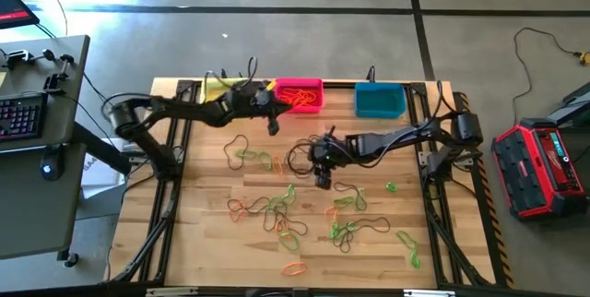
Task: Sort rubber bands into baskets
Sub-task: Put the orange rubber band into the pink bin
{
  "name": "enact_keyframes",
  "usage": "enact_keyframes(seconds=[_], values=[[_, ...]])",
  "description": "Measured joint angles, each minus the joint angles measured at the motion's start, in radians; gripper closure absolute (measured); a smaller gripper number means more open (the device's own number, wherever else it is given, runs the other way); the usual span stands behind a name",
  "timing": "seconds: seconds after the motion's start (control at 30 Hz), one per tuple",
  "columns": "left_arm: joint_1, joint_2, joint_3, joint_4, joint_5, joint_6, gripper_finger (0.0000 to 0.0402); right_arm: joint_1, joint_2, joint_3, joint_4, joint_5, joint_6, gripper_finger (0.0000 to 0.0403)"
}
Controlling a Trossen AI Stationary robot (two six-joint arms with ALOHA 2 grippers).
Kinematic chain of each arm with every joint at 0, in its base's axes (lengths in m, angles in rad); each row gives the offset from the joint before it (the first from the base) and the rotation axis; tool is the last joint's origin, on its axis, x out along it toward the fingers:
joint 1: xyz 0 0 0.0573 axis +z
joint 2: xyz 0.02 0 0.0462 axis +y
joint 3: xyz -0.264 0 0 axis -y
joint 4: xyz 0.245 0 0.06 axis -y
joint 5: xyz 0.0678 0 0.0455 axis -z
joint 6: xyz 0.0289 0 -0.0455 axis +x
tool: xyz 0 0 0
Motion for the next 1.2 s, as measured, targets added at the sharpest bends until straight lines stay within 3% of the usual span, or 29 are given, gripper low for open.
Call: enact_keyframes(seconds=[0.1,0.23,0.47,0.87,1.2], values=[[-0.031,-0.082,-0.075,0.015,0.002,-0.001,0.0391,0.038,-0.009,0.000,-0.093,-0.061,0.006,0.0245],[-0.083,-0.168,-0.164,0.053,0.002,-0.010,0.0391,0.104,-0.010,0.000,-0.199,-0.067,0.006,0.0245],[-0.163,-0.240,-0.270,0.123,-0.003,-0.060,0.0391,0.233,-0.009,0.007,-0.214,-0.096,0.011,0.0245],[-0.290,-0.242,-0.281,0.149,-0.121,-0.089,0.0391,0.296,-0.008,0.007,-0.215,-0.048,0.012,0.0258],[-0.306,-0.242,-0.281,0.146,-0.124,-0.076,0.0391,0.297,0.021,0.007,-0.207,-0.073,-0.014,0.0292]])
